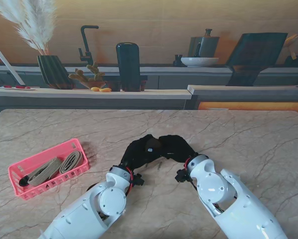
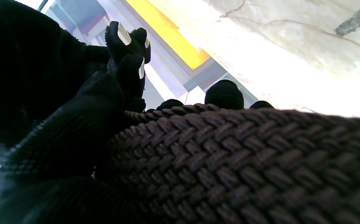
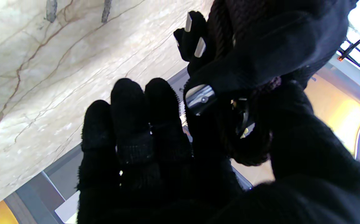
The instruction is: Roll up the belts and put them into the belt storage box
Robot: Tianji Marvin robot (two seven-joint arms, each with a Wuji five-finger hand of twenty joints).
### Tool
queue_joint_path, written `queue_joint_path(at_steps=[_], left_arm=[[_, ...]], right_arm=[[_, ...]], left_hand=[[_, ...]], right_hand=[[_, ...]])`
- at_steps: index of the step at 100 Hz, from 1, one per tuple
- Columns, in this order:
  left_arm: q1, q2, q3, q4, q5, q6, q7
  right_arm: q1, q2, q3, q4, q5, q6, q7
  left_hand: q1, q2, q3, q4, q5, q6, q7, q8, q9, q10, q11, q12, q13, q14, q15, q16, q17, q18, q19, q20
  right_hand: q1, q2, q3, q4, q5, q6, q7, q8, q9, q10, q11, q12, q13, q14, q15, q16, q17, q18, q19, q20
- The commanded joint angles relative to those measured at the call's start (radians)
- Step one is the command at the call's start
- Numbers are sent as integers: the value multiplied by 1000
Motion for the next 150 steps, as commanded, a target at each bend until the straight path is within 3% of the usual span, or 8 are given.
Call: queue_joint_path(at_steps=[1,18,51,67,85,95,103,150], left_arm=[[6,-13,2,-25,-1,-15,-2],[9,-5,-4,-29,-2,-25,-20],[19,5,-17,-53,-26,-31,-62],[25,12,-21,-69,-54,-30,-101],[19,18,-12,-70,-65,-31,-137],[13,26,-5,-69,-45,-34,-154],[13,34,-3,-76,-42,-38,-179],[11,60,10,-110,-18,-28,-250]], right_arm=[[-9,-6,-9,-11,10,13,13],[-30,-15,21,-21,25,20,-23],[-68,-27,101,-58,154,69,-19],[-73,-35,112,-61,209,92,-25],[-65,-39,94,-49,200,65,-46],[-57,-44,75,-38,173,36,-78],[-50,-43,63,-29,137,12,-94],[-40,-23,41,-37,72,-11,-42]], left_hand=[[-9,-1,44,-30,11,-68,-60,-47,26,-49,46,-6,20,-43,20,-17,-9,5,27,-14],[-148,72,122,29,-29,-48,-352,-117,-125,12,-156,-62,-143,27,-137,-10,-156,29,-78,-7],[-152,59,122,33,-104,-74,-516,-161,-281,38,-433,-238,-225,-3,-198,8,-209,19,-129,-2],[64,117,25,-30,-35,-83,-405,-129,-171,53,-468,-145,-183,-7,-206,11,-181,15,-122,-3],[155,184,-89,-19,-24,-75,-410,-186,-166,88,-511,-209,-186,16,-218,5,-190,21,-115,2],[270,316,-262,4,-27,-51,-453,-218,-196,109,-510,-338,-201,31,-237,-1,-204,24,-119,7],[466,486,-568,36,-25,-35,-489,-230,-204,128,-538,-359,-216,51,-254,-1,-222,30,-125,12],[508,516,-503,40,-5,25,-579,-277,-190,218,-604,-413,-169,68,-299,-27,-181,54,-142,-2]], right_hand=[[171,2,230,-15,11,-140,71,-25,41,18,14,-9,41,-12,20,-7,10,-20,37,-14],[158,8,261,-56,7,-189,89,6,35,-2,16,-4,39,-35,20,-4,9,-43,31,-18],[161,37,231,-70,-9,-230,88,61,21,-35,10,1,20,-62,3,-3,-9,-61,-3,-28],[163,38,223,-64,-14,-240,82,68,11,-35,8,4,9,-61,1,-1,-19,-63,-12,-29],[156,52,207,-55,-19,-254,76,72,8,-46,8,6,5,-66,0,1,-21,-60,-15,-25],[153,61,193,-37,-21,-252,73,72,8,-49,10,6,4,-65,0,1,-19,-56,-15,-23],[155,65,174,-10,-29,-235,68,65,1,-43,15,6,0,-65,1,1,-18,-53,-15,-19],[120,-19,164,11,-67,-164,38,10,-23,-14,-9,-12,-7,-56,-33,-22,-12,-41,-14,-18]])
